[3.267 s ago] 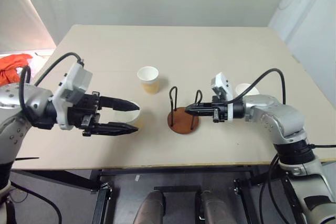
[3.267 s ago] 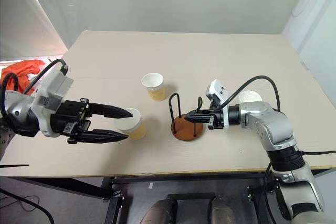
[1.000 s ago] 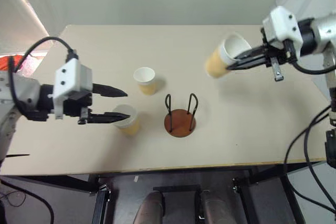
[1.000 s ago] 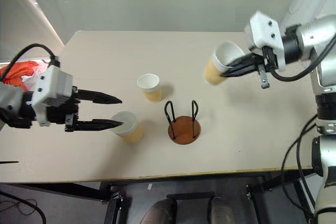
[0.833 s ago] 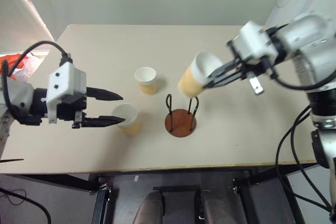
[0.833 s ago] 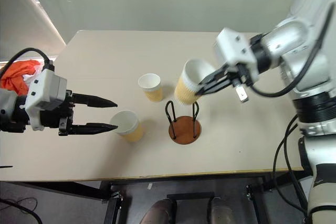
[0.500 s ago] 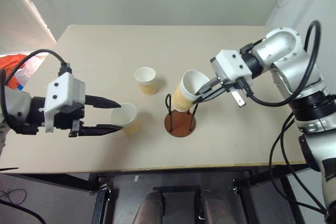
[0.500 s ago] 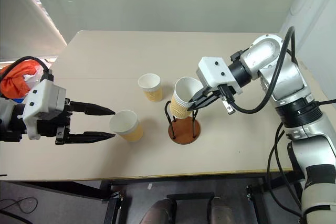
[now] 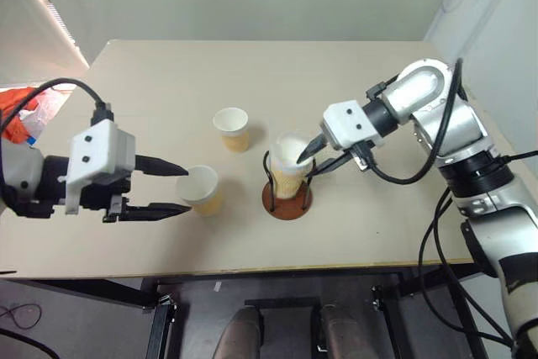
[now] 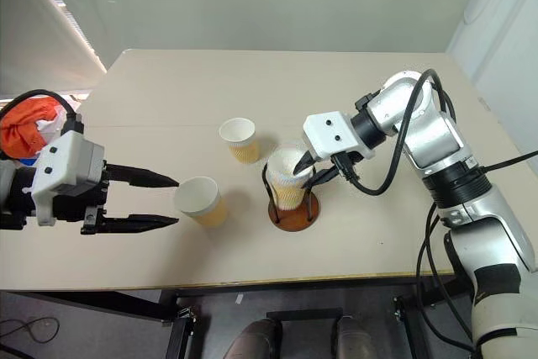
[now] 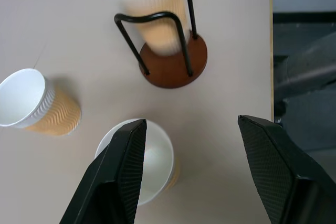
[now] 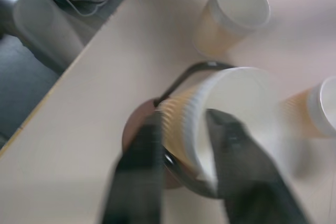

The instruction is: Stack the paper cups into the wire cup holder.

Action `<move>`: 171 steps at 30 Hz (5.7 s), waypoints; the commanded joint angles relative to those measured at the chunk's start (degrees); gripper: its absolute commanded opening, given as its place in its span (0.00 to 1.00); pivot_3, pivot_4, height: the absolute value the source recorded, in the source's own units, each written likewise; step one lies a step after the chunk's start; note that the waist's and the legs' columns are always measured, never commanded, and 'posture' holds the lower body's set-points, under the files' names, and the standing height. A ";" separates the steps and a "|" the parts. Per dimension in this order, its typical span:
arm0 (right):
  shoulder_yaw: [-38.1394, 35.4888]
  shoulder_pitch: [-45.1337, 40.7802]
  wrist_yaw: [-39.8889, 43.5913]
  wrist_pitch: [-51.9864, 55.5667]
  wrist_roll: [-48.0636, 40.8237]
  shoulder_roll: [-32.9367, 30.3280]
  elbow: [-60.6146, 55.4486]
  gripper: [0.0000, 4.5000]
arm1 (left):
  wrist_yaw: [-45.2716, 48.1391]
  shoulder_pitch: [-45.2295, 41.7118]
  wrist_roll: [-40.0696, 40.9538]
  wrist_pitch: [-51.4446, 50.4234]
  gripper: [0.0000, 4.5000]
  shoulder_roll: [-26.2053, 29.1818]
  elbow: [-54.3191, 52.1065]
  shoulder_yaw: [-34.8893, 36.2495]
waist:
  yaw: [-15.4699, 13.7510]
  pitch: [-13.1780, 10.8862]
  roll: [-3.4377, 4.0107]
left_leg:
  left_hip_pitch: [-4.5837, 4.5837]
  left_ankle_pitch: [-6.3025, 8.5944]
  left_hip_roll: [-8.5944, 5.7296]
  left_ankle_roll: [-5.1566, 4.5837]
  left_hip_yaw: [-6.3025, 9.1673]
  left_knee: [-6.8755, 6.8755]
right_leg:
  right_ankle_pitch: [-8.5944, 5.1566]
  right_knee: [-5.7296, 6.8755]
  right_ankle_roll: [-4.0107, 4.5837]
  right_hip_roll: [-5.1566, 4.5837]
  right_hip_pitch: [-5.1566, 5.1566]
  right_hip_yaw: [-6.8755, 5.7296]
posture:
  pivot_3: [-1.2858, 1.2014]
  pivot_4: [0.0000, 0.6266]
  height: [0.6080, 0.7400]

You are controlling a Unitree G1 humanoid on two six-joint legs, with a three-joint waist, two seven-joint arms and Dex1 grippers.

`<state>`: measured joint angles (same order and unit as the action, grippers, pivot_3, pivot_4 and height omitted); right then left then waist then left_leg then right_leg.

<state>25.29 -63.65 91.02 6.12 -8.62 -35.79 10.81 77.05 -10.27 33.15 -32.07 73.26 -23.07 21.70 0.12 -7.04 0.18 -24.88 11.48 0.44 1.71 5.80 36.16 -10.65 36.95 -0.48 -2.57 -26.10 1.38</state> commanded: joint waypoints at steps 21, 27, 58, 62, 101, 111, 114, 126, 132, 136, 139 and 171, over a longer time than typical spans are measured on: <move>-27.63 11.35 -29.45 39.83 -31.26 9.72 -18.96 0.99 | 15.30 -31.96 -29.23 27.78 0.68 -7.54 24.89 -38.34 | -0.17 0.03 -0.05 | -0.14 0.11 0.09 0.04 0.05 0.00 | -0.02 -0.05 0.08 0.13 -0.14 -0.02 | 0.52 0.24 1.00; -28.72 14.06 -32.34 41.62 -33.45 7.65 -23.15 0.99 | 15.10 -33.63 -32.03 30.15 0.68 -11.99 27.73 -41.17 | -0.18 0.03 -0.06 | -0.12 0.07 0.09 -0.02 0.05 0.10 | 0.10 -0.04 -0.11 0.13 -0.08 -0.01 | 0.52 0.24 1.00; -50.67 42.99 -35.19 42.68 -44.28 -13.03 -44.72 1.00 | 15.45 -63.01 -1.32 36.66 0.01 -11.81 38.67 -52.18 | -2.14 0.06 -0.22 | -0.63 0.16 0.02 -0.34 0.11 0.82 | 0.30 -0.37 -0.66 0.15 0.09 -0.01 | 0.52 0.24 1.00; -63.46 53.51 -34.75 44.76 -47.04 -18.95 -47.07 1.00 | 15.45 -71.48 5.15 41.31 0.01 -13.29 43.10 -61.18 | -2.38 0.20 0.05 | -0.92 0.48 -0.19 -0.44 0.12 0.94 | 0.34 -0.85 -1.16 0.01 0.15 0.10 | 0.52 0.24 1.00; -83.25 82.03 -51.96 38.62 -61.12 -19.98 -60.90 1.00 | 15.45 -80.59 -1.84 68.49 0.42 -40.38 70.27 -82.56 | -3.10 0.08 0.04 | -1.29 1.61 -0.86 -1.84 -0.30 2.67 | 0.03 -1.13 -3.71 -0.60 0.91 0.38 | 0.52 0.24 1.00; -71.65 73.52 -49.67 36.44 -57.17 -24.87 -54.24 1.00 | 15.45 -80.23 -11.16 58.17 0.65 -40.58 86.47 -64.78 | -2.89 0.10 0.09 | -1.14 1.67 -0.87 -1.91 -0.40 2.89 | 0.04 -1.14 -3.94 -0.57 1.12 0.41 | 0.52 0.24 1.00; -69.17 71.44 -49.00 36.53 -56.36 -25.68 -52.88 1.00 | 15.45 -79.79 -15.23 55.88 0.65 -38.72 91.05 -62.14 | -2.48 0.11 0.16 | -1.08 1.67 -0.84 -1.89 -0.44 2.81 | -0.03 -1.13 -3.96 -0.56 1.09 0.42 | 0.52 0.24 1.00; -67.38 69.42 -49.06 37.46 -55.23 -25.10 -53.25 1.00 | 11.41 -76.41 -28.41 49.10 0.65 -42.05 98.89 -52.32 | -3.76 0.12 0.10 | -1.26 1.57 -1.15 -1.59 -0.49 2.90 | -0.29 -1.16 -4.21 -0.74 1.11 0.48 | 0.52 0.24 1.00; -71.44 72.01 -51.04 39.44 -57.37 -24.28 -56.25 1.00 | -0.45 -74.31 -39.50 49.99 0.65 -44.12 100.18 -52.52 | -3.65 0.10 0.07 | -1.17 1.57 -1.15 -1.59 -0.66 2.89 | -0.35 -1.15 -4.33 -0.72 1.10 0.52 | 0.52 0.24 1.00; -74.53 74.26 -52.68 40.60 -59.30 -23.66 -58.30 1.00 | -7.93 -73.13 -44.84 49.50 0.65 -45.41 100.80 -51.92 | -3.63 0.10 0.07 | -1.12 1.59 -1.18 -1.63 -0.71 2.90 | -0.40 -1.15 -4.39 -0.75 1.12 0.61 | 0.52 0.24 1.00; -76.51 75.59 -53.37 41.19 -60.42 -23.73 -59.06 1.00 | -8.63 -72.30 -47.54 49.68 0.65 -46.13 101.05 -51.48 | -3.61 0.10 0.06 | -1.12 1.58 -1.18 -1.65 -0.75 2.93 | -0.40 -1.15 -4.39 -0.75 1.12 0.65 | 0.52 0.24 1.00; -78.65 76.09 -47.43 39.07 -54.81 -23.20 -55.58 1.00 | 15.45 -83.88 2.16 51.64 0.01 -34.97 68.51 -75.41 | -3.10 0.16 0.10 | -1.03 2.11 -1.28 -2.31 -1.70 3.02 | -0.21 -1.52 -5.18 -0.81 1.00 1.91 | 0.52 0.24 1.00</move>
<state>-50.62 12.21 42.95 45.88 -63.30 -59.27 -43.51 90.45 -93.14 29.63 18.63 36.77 49.22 -49.40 -2.99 -6.88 0.28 -25.90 13.66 -0.79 -0.61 4.13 39.23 -10.86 35.45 -5.66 -3.44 -25.09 3.32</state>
